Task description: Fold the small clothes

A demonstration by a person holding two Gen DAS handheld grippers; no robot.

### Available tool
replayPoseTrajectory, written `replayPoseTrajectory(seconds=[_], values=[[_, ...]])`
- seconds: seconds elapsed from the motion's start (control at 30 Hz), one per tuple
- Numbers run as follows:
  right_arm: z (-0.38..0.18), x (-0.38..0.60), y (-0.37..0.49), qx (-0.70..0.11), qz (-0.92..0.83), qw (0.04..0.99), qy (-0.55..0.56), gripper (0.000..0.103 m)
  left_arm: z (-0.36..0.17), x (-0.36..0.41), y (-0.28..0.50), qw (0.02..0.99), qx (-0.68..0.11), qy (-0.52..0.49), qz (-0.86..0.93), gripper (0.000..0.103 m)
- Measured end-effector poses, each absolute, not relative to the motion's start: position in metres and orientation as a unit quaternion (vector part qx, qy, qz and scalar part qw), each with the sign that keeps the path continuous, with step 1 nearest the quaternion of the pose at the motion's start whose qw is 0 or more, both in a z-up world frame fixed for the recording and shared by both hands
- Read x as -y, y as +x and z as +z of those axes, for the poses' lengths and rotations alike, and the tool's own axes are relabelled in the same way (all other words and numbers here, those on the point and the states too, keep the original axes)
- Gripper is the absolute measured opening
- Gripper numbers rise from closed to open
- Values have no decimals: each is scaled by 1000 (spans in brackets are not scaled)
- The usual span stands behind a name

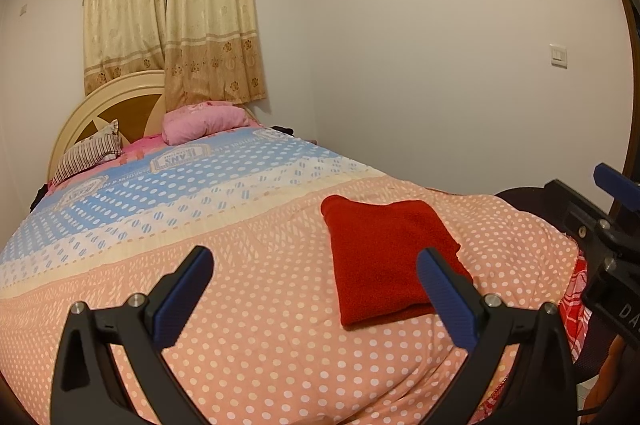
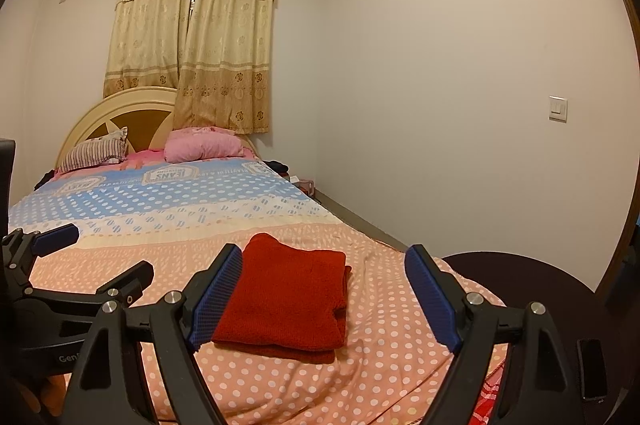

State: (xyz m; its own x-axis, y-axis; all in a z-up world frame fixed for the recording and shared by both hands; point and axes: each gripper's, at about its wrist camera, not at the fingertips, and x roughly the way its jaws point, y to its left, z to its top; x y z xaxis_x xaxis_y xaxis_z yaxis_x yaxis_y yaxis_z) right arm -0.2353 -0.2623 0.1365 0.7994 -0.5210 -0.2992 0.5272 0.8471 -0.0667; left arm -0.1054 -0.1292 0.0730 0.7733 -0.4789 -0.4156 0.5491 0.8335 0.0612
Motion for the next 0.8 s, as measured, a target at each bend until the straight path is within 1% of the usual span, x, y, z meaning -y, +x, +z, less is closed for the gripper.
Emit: replayPoseTrajectory(seconds=[0.8], values=[[133,265,-233,-159,-276,948,13,84,70,127,-102,936,-199,91,-274,103]])
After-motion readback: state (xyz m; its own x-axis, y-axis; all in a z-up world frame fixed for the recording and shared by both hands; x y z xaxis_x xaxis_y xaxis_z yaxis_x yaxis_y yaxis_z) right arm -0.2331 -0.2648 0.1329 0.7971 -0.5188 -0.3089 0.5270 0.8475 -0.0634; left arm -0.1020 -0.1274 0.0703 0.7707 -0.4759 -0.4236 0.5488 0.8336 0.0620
